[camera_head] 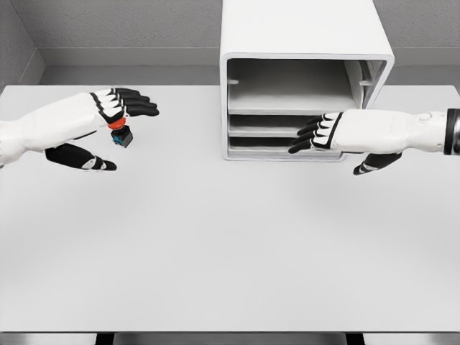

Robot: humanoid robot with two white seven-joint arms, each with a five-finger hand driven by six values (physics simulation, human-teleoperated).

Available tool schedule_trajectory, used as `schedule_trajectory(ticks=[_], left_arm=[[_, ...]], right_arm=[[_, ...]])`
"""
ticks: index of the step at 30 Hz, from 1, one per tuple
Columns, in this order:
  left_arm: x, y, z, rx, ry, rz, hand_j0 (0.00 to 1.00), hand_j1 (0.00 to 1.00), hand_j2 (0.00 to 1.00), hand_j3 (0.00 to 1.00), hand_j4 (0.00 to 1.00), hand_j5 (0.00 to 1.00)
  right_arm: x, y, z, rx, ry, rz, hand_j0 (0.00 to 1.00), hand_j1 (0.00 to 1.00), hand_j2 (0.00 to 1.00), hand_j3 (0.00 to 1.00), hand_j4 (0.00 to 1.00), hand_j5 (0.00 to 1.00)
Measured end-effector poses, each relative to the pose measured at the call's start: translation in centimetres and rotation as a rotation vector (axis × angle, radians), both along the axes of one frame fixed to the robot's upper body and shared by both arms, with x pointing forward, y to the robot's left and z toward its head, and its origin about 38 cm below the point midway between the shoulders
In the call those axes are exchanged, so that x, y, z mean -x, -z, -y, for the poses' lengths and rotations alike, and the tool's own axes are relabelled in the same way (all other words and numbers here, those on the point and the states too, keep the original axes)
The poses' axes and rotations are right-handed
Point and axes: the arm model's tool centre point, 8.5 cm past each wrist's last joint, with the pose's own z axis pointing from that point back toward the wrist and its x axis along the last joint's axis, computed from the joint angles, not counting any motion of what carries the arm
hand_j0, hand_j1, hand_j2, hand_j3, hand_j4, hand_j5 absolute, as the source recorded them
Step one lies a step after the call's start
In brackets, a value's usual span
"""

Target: Slide open multi-storey tabletop storage cabinets and put open load switch and slide close multi-storey tabletop storage cabinets

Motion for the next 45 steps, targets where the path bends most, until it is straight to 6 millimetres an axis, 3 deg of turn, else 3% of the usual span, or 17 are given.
schedule_trajectory(ticks=[8,11,15,18,27,31,40,45], left_arm=[[-1.6,1.3,-1.8,-0.230,-0.068,0.013,1.00,1.00,1.00,1.00,1.00,1.00],[-2.8,0.2,-3.4,-0.265,-0.116,0.024,1.00,1.00,1.00,1.00,1.00,1.00],[-5.9,-2.7,-5.9,-0.361,-0.222,0.080,1.00,1.00,1.00,1.00,1.00,1.00],[-7.2,0.5,-5.8,-0.358,-0.231,-0.006,1.00,1.00,1.00,1.00,1.00,1.00],[-11.9,4.9,-3.4,-0.286,-0.259,-0.139,1.00,1.00,1.00,1.00,1.00,1.00],[-12.7,8.0,-2.9,-0.291,-0.278,-0.208,1.00,1.00,1.00,1.00,1.00,1.00],[-13.7,9.3,-2.3,-0.289,-0.294,-0.239,1.00,1.00,1.00,1.00,1.00,1.00],[-14.2,9.2,-3.0,-0.325,-0.322,-0.237,1.00,1.00,1.00,1.00,1.00,1.00]], right_arm=[[-0.2,-0.2,-0.5,-0.065,0.000,0.020,1.00,1.00,1.00,1.00,1.00,1.00],[-0.5,-1.2,-0.7,-0.119,0.005,0.055,1.00,1.00,1.00,1.00,1.00,1.00],[-0.9,-1.6,-1.7,-0.119,-0.004,0.060,1.00,1.00,1.00,1.00,1.00,1.00],[-1.9,-1.4,-2.3,-0.091,0.044,0.038,1.00,1.00,1.00,1.00,1.00,1.00],[-5.6,-0.4,-2.4,-0.058,0.244,-0.049,1.00,1.00,1.00,1.00,1.00,1.00],[-6.3,-1.2,-2.7,-0.004,0.272,-0.065,1.00,1.00,1.00,1.00,1.00,1.00],[-6.6,-0.1,-3.7,0.001,0.294,-0.071,1.00,1.00,1.00,1.00,1.00,1.00],[-6.5,0.0,-4.2,-0.002,0.284,-0.071,1.00,1.00,1.00,1.00,1.00,1.00]])
